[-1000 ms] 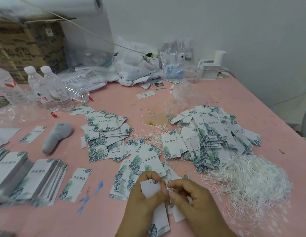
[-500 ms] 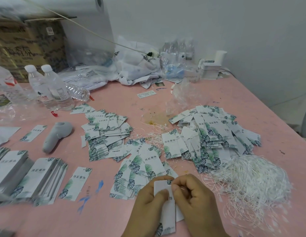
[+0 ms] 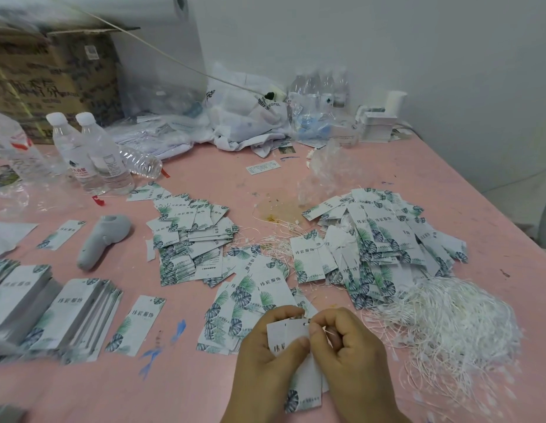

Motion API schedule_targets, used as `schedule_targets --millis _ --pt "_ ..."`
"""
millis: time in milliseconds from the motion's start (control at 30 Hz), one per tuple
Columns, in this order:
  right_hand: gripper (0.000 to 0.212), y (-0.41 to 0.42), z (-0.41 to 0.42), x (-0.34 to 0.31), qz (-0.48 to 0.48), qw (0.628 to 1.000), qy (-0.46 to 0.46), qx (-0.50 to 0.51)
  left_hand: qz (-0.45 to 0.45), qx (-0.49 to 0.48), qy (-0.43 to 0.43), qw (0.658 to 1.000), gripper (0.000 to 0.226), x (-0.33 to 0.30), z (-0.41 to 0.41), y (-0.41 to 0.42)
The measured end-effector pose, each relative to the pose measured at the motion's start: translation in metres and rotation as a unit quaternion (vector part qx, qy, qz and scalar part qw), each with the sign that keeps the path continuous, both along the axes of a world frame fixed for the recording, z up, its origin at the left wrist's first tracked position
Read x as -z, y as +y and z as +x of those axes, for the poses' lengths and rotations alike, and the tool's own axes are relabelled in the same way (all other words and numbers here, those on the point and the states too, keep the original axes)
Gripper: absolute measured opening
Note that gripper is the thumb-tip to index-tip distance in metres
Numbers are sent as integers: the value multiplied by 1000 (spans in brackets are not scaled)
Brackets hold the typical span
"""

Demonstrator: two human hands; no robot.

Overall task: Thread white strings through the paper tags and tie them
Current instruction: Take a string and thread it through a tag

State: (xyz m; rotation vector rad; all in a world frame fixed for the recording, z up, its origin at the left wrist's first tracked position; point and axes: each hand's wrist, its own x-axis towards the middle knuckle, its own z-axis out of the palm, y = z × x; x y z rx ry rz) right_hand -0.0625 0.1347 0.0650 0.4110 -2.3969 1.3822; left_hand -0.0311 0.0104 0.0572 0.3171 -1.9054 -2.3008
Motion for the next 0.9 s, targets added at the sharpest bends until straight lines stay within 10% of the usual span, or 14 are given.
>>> schedule_targets --millis 900 --pt "15 7 -1 5 -10 999 -5 -37 69 22 11 997 40 3 -4 -6"
